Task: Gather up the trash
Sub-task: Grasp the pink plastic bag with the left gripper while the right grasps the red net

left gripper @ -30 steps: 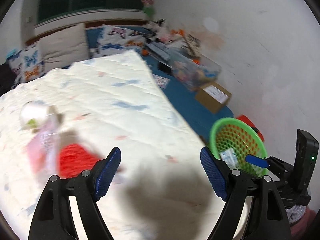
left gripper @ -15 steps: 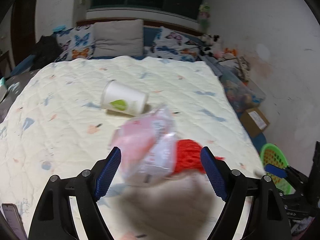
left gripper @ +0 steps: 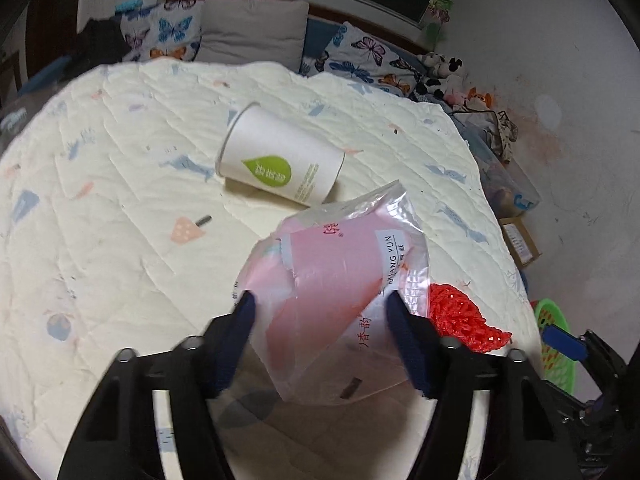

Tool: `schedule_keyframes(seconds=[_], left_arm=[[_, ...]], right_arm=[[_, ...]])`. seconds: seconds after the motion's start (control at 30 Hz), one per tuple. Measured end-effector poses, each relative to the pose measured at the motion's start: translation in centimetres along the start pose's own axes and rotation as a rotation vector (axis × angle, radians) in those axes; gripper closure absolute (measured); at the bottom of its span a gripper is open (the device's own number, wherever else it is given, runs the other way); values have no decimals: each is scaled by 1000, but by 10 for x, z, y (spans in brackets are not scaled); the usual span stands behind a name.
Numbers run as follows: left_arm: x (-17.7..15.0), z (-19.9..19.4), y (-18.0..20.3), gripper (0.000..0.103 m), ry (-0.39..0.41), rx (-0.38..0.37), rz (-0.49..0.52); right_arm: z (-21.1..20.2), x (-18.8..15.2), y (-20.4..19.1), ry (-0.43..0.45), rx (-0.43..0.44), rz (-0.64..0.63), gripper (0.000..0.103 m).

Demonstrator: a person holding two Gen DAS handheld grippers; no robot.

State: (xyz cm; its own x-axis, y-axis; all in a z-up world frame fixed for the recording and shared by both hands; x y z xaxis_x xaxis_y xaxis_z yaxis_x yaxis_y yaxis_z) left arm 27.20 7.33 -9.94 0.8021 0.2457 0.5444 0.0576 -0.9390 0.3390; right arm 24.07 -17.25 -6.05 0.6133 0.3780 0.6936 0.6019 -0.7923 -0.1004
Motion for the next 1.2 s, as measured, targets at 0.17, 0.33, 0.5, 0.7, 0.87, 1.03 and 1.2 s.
schedule_keyframes(seconds=[0.17,0.33,0.5,0.7,0.87,1.03,1.2], left_arm=[[-3,-1,1,73,-6,-56,-3],[-5,-12,4,90,19,-74,17],[-4,-25,5,99,44,-84,27],[-3,-39,1,101,79,-59,44],[-1,-52,-6,101,107,-41,38],[-1,-58,-16,101,114,-31,22],[-4,-59,-20,101,113,-31,13]], right_arm=[[16,11,-10,-7,16,-43,32],[31,22,-18,-13,38,-71,32],[50,28,-26,-30,52,-106,32],[66,34,-27,-34,60,-95,32],[78,39,-30,-43,48,-116,32],[91,41,-30,-54,29,-120,32],[98,45,-28,-53,24,-104,34]])
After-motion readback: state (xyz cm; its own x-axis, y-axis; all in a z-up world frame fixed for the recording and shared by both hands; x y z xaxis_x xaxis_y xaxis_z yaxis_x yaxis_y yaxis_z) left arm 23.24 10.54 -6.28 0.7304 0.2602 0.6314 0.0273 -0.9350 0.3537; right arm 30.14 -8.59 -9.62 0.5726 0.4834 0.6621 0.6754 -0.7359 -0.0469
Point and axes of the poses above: each gripper's, at about its wrist camera, not at the fingertips, and z roughly the way its jaws point, y to its right, x to its top, the point moved 6 cm from there along z, roughly the way its jaws point, and after that the axes turned 2 degrees about -z, right-handed, at the moved point
